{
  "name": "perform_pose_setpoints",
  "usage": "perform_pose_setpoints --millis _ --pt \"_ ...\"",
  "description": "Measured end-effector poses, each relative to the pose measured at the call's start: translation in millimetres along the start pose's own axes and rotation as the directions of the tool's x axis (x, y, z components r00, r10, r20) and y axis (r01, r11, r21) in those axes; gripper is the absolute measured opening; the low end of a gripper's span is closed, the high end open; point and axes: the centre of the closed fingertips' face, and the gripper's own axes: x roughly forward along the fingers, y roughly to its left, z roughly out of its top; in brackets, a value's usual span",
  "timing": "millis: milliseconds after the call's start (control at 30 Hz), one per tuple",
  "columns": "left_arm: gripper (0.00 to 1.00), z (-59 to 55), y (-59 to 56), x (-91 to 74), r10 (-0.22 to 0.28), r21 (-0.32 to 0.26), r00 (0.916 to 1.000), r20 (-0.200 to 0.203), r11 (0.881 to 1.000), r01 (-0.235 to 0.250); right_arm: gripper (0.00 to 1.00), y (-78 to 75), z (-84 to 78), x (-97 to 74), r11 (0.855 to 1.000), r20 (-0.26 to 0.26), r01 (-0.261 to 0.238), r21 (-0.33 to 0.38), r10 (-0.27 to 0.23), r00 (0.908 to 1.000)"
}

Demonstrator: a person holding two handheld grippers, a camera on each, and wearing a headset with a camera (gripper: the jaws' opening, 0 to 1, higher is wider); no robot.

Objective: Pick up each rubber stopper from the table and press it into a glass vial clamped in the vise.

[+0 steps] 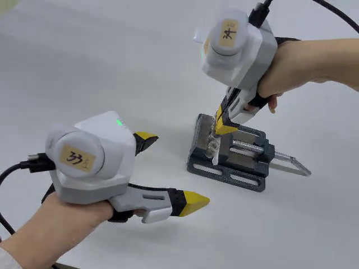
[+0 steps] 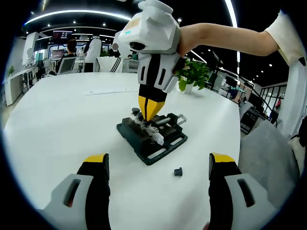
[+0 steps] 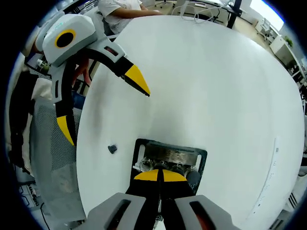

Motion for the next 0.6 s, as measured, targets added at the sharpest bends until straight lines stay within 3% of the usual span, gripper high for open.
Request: perform_pose_setpoints --millis 33,200,367,600 --pt "0.84 3.1 -1.5 -1.1 0.001 0.005 1.0 0.001 1.0 -0.001 0.0 1.6 -0.9 -1.3 1.0 0.019 -0.001 0.026 0.0 0.9998" --pt "0.84 13.5 -3.9 -5.0 0.014 0.02 0.9999 0.01 1.0 -0.014 0.0 0.7 -3.1 -1.9 1.0 0.063 0.013 0.005 -0.014 0.9979" --pt "0.84 19.0 -9.0 -6.8 0.02 0.038 0.9998 0.009 0.999 -0.021 0.0 1.2 -2.6 -2.9 0.999 0.077 0.035 -0.006 -0.034 0.9964" --pt "0.84 23.3 -7.2 -13.1 0.037 0.05 0.9992 0.01 0.998 -0.038 0.0 2.1 0.5 -4.6 0.998 0.104 0.063 -0.012 -0.061 0.9927"
